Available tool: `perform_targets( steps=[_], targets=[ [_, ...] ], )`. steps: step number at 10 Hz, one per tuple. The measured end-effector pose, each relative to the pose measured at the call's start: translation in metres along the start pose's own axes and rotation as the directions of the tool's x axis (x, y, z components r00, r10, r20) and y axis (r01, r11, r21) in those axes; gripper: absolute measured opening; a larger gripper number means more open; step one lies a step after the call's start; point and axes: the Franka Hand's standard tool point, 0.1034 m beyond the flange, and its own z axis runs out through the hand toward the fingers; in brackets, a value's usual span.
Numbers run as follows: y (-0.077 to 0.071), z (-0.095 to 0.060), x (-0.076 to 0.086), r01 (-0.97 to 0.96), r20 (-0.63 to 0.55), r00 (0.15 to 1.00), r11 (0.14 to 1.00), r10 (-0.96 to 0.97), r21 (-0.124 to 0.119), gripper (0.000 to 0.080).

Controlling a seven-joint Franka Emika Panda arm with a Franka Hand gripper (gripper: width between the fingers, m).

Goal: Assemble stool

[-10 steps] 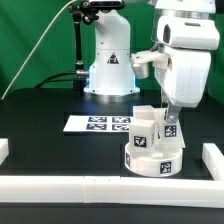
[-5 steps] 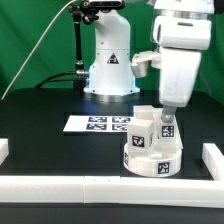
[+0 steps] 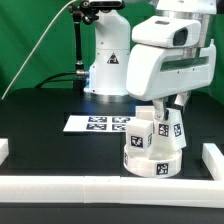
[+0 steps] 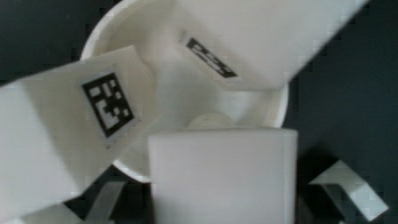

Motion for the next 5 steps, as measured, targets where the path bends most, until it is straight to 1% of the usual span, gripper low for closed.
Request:
perform_targets(
  steps=[1, 3, 5],
  targets=[
    [0.0002, -0.0001, 0.0009, -0.083, -0.005, 0.997, 0.997, 0.083, -0.003, 0.0337],
    [0.0002, -0.0001, 0.0008, -0.194, -0.006, 0.981, 0.981, 0.194, -0.002, 0.0337],
    [0.0001, -0.0001, 0.0009, -0.319, -0.006, 0.948, 0.948, 0.319, -0.001, 0.0337]
  ],
)
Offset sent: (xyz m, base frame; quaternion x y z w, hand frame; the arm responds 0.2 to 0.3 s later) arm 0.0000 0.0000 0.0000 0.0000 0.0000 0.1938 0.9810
